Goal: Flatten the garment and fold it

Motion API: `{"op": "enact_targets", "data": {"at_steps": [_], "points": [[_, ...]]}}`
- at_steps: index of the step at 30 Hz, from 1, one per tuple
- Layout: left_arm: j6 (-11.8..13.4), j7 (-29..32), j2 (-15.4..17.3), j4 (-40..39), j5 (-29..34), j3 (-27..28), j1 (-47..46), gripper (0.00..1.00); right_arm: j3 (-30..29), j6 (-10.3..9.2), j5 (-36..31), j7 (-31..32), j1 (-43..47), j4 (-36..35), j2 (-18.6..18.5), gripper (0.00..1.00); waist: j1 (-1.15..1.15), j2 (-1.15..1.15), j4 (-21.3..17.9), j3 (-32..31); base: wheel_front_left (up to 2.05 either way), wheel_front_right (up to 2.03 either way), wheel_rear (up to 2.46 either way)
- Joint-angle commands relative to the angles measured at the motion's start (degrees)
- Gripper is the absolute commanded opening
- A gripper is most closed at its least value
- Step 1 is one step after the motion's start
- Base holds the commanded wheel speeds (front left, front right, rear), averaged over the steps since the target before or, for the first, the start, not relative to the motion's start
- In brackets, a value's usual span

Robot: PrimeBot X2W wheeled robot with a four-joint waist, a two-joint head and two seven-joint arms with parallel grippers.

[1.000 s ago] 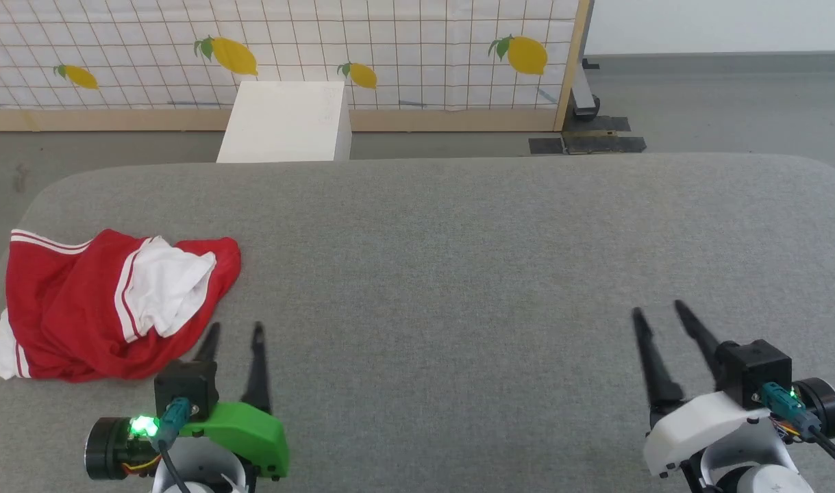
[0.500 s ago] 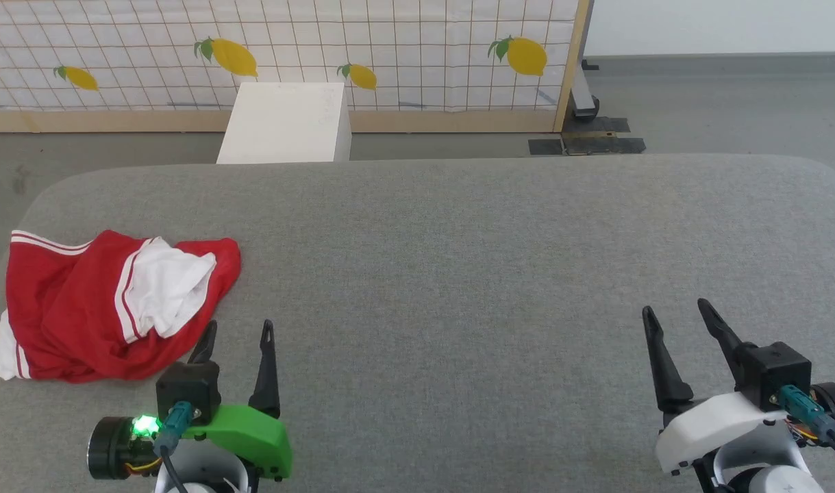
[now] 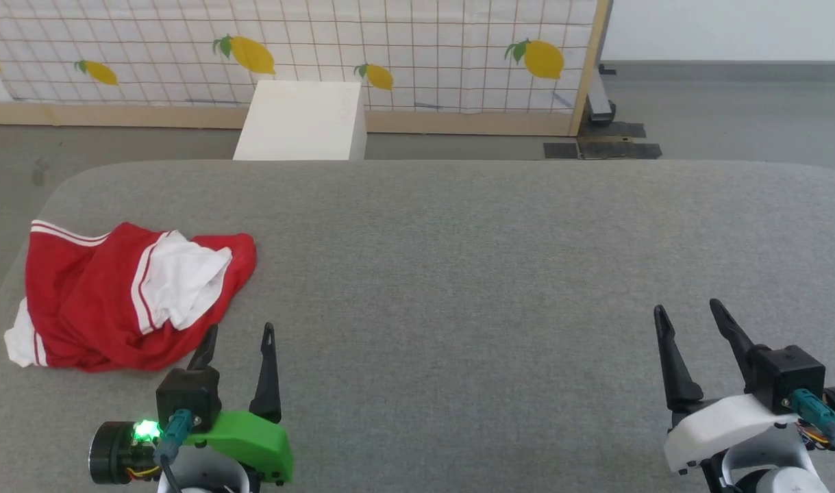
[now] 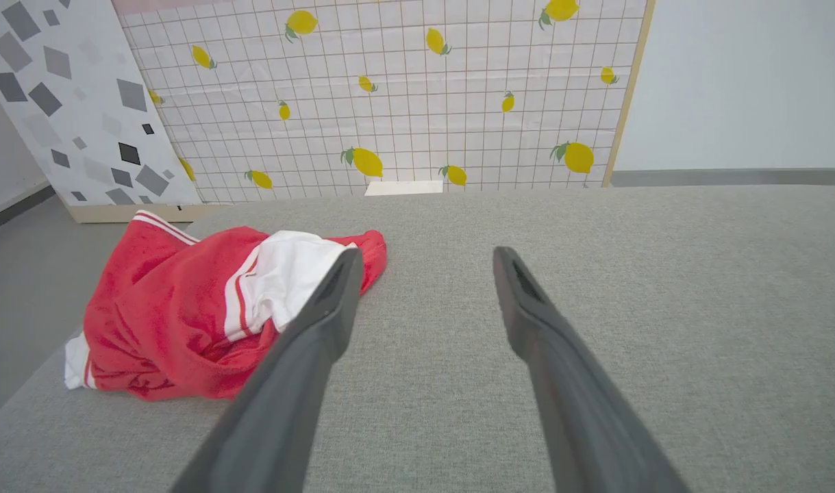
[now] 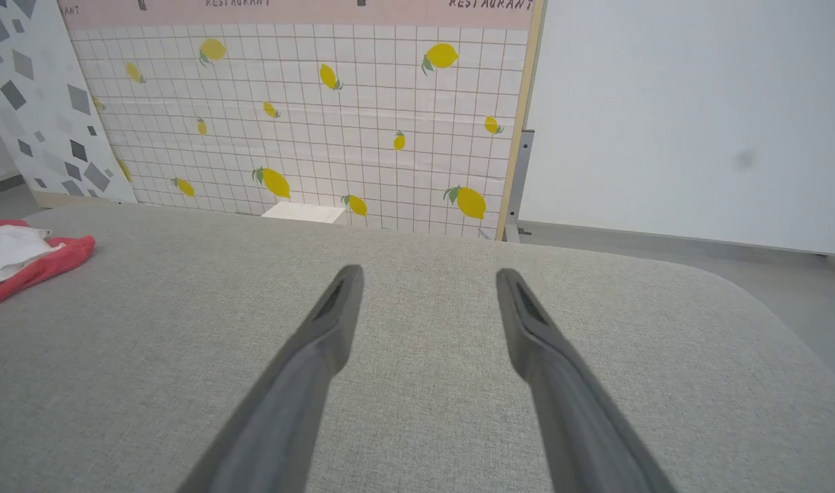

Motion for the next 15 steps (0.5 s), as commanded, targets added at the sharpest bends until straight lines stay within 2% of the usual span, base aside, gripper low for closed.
{"op": "enact_targets", "data": {"at_steps": [1,15], "points": [[0.24,-0.66,-0.03,0.12,0.01,-0.17,0.65,1.0,-0.24,-0.02,0.44,-0.82,0.26,0.29,0.03,1.0,0.0,0.0,0.59,-0.07,0.0,0.0,0.0],[0.57,-2.57,0.08,0.26,-0.35,-0.07,1.98,1.0,-0.46,-0.03,1.39,-2.74,0.35,1.8,0.05,1.0,0.0,0.0,6.27,-0.86,0.0,0.0,0.0]]}}
